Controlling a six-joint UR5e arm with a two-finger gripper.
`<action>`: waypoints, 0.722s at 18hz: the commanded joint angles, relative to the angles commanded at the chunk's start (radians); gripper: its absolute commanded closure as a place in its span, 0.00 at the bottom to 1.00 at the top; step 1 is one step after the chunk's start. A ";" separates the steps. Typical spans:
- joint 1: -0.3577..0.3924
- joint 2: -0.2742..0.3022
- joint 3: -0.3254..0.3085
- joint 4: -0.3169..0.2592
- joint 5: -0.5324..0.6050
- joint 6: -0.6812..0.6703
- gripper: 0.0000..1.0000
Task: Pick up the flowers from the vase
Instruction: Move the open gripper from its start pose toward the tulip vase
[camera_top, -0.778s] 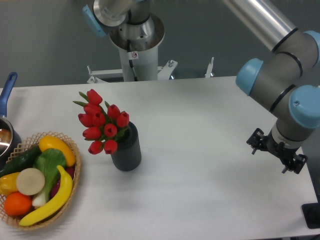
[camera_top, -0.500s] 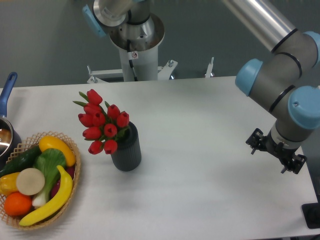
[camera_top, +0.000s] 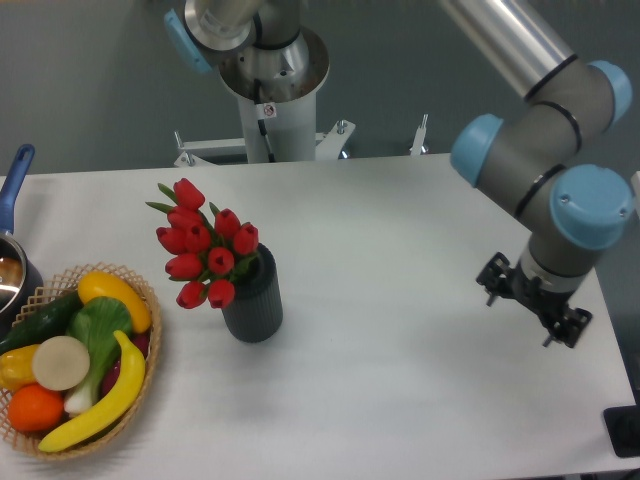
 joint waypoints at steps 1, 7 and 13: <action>0.008 0.005 -0.025 0.048 -0.066 -0.014 0.00; 0.074 0.091 -0.253 0.266 -0.336 -0.135 0.00; 0.055 0.179 -0.380 0.289 -0.569 -0.143 0.00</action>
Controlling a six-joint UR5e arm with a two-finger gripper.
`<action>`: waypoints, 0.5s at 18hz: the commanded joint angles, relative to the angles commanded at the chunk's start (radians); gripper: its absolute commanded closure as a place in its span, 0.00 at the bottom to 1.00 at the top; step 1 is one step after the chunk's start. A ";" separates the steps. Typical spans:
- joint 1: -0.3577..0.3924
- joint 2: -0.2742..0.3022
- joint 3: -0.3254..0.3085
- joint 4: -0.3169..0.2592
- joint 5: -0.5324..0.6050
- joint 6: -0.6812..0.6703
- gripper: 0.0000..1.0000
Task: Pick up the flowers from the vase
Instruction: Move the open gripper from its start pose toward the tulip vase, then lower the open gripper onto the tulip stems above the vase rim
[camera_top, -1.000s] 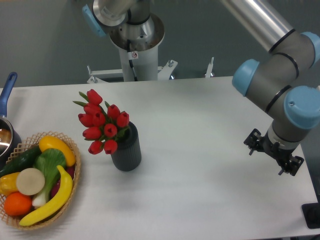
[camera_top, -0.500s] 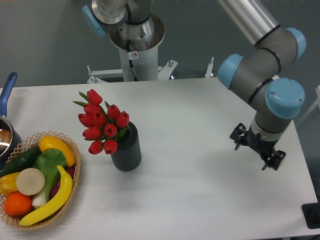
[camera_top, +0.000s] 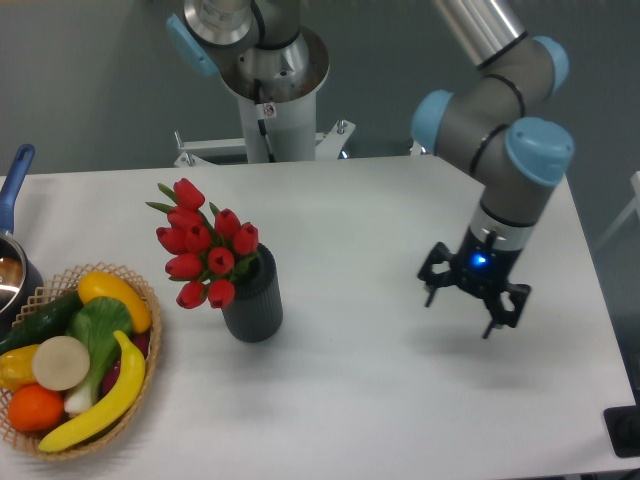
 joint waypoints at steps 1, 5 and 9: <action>0.000 0.047 -0.032 0.000 -0.040 0.003 0.00; 0.002 0.147 -0.114 -0.006 -0.149 0.009 0.00; -0.032 0.236 -0.206 -0.009 -0.264 0.009 0.00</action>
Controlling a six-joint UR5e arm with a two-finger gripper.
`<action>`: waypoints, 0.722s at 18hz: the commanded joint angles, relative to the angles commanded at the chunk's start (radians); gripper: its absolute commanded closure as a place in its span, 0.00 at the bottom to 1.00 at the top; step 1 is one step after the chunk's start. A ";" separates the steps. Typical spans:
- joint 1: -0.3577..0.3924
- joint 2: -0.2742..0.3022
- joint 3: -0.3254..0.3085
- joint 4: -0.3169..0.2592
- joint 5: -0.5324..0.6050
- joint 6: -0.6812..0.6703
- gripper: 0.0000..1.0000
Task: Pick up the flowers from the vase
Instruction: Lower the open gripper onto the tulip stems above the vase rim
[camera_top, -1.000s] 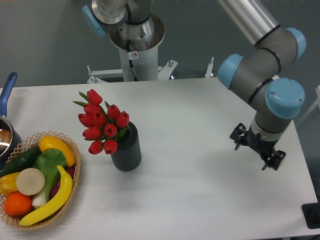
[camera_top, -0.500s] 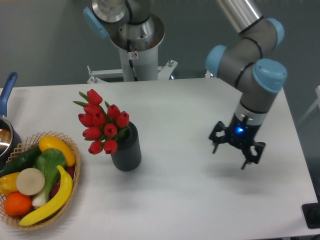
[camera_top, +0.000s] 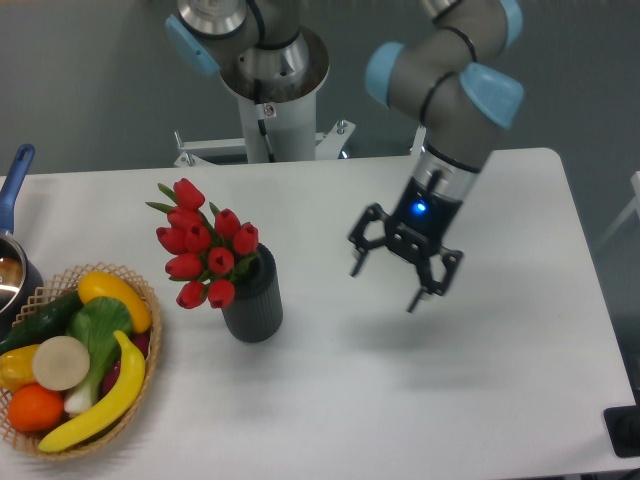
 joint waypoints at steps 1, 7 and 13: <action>-0.009 0.025 -0.026 -0.002 -0.005 0.000 0.00; -0.075 0.140 -0.146 -0.002 -0.046 -0.002 0.00; -0.100 0.188 -0.191 0.000 -0.051 -0.002 0.00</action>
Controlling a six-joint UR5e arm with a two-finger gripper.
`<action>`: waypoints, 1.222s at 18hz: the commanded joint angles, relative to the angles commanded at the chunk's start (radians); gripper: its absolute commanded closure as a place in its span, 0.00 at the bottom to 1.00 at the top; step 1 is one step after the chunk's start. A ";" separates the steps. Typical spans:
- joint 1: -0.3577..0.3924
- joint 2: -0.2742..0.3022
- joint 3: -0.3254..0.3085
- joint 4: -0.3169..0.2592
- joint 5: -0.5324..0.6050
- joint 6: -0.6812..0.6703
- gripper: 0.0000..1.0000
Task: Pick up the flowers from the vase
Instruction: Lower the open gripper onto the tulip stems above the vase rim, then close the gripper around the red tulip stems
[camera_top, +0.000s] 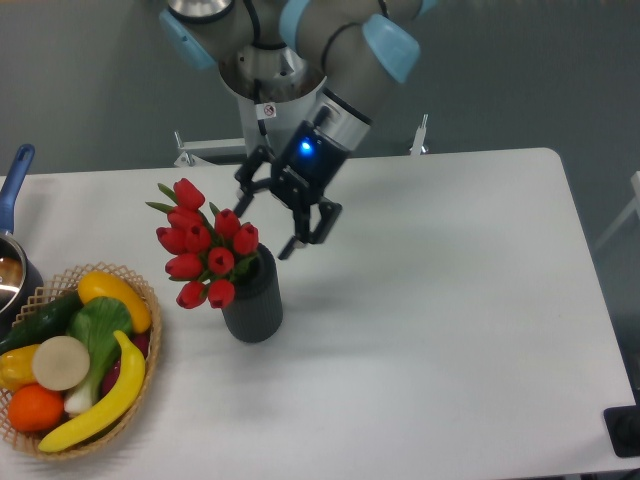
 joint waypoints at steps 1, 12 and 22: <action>-0.008 -0.006 0.005 0.002 -0.006 -0.002 0.00; -0.052 -0.077 0.034 0.008 -0.015 -0.005 0.00; -0.071 -0.091 0.044 0.020 -0.015 -0.008 1.00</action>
